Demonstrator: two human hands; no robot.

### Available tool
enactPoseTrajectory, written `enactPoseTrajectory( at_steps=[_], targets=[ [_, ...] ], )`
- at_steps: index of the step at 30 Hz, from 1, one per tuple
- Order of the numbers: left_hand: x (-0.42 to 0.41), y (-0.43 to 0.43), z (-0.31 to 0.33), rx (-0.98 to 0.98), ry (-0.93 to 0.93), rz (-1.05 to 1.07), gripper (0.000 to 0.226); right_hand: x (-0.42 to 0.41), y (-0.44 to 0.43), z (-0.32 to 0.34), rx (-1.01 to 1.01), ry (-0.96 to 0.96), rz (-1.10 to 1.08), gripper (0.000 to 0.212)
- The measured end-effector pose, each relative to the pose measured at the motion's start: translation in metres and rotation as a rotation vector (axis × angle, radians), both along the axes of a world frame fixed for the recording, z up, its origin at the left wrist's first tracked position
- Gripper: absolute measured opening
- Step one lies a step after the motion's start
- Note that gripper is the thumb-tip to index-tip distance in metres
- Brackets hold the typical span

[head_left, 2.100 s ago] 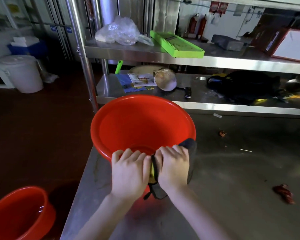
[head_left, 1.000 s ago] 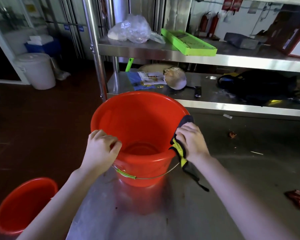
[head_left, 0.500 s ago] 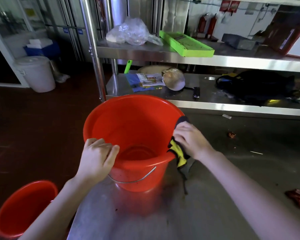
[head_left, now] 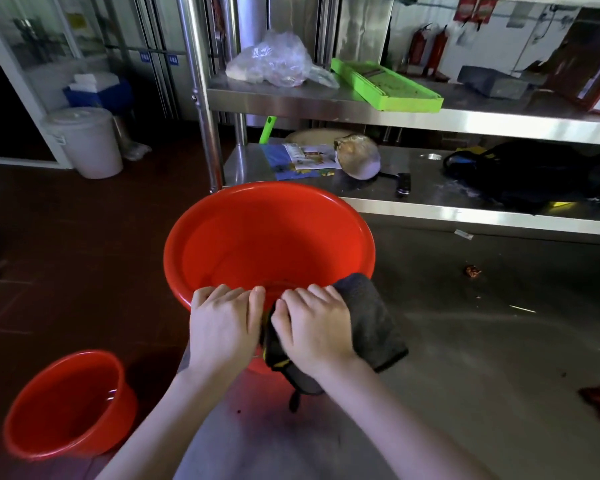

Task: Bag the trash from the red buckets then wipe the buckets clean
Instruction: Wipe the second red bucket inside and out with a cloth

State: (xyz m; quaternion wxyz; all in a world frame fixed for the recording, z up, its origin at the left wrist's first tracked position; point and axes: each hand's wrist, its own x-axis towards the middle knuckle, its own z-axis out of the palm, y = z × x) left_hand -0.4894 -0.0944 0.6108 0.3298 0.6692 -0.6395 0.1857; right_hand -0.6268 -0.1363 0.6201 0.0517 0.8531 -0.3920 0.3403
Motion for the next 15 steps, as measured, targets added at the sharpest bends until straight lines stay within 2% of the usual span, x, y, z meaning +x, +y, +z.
enactPoseTrajectory(
  at_steps=[2,4,6,8,11,13,15],
  targets=[
    [0.007,0.003,-0.003,-0.023,0.039,0.026,0.046,-0.022,-0.014,0.005,-0.019,0.067,0.118,0.030],
    [0.026,0.004,-0.003,-0.007,0.075,-0.037,0.049,-0.050,-0.040,0.013,-0.010,0.106,0.209,0.029],
    [0.043,0.002,-0.001,0.027,0.088,-0.147,0.049,-0.081,-0.073,0.022,0.096,0.160,0.252,0.032],
    [0.056,-0.004,0.004,0.059,0.087,-0.222,0.050,-0.102,-0.094,0.026,0.221,0.203,0.208,0.036],
    [0.060,-0.010,0.016,0.076,0.088,-0.191,0.051,-0.098,-0.090,0.014,0.203,0.057,0.090,0.042],
    [0.040,-0.007,0.011,0.043,-0.023,-0.105,0.046,-0.075,-0.069,0.007,0.151,-0.070,-0.001,0.037],
    [0.002,0.001,-0.005,0.039,-0.148,-0.037,0.039,-0.044,-0.041,-0.001,0.095,-0.113,-0.099,0.030]
  ],
)
